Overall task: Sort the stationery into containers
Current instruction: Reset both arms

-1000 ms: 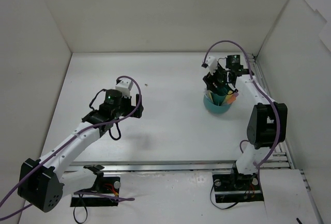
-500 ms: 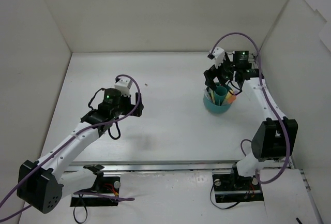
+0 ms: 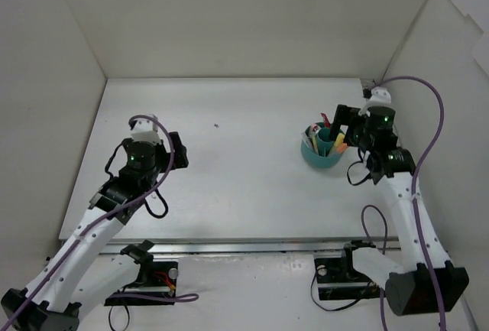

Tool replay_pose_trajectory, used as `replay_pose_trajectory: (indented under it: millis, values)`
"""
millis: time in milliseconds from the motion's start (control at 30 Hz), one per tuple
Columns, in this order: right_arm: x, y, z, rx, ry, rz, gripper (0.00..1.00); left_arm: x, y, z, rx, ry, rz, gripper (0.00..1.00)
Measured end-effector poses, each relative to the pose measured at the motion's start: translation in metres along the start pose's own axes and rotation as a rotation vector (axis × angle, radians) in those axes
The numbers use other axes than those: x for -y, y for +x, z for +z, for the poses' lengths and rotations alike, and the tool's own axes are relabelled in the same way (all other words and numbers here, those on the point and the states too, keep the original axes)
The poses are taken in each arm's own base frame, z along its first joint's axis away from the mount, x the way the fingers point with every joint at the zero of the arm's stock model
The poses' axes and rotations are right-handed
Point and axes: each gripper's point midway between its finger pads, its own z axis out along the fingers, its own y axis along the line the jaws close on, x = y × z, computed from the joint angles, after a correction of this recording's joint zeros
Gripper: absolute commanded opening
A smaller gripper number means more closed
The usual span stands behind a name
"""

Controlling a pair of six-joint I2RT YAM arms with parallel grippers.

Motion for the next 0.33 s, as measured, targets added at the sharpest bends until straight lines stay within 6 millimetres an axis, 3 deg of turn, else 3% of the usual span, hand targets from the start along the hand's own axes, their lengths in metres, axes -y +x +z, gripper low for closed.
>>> replay_pose_trajectory:
  millis: [167, 333]
  values:
    - [0.027, 0.040, -0.032, 0.038, 0.131, 0.122, 0.98, -0.034, -0.007, -0.025, 0.056, -0.153, -0.090, 1.00]
    - [0.036, 0.043, -0.055, 0.121, 0.169, 0.172, 0.98, -0.048, -0.012, -0.043, 0.103, -0.195, -0.140, 1.00]
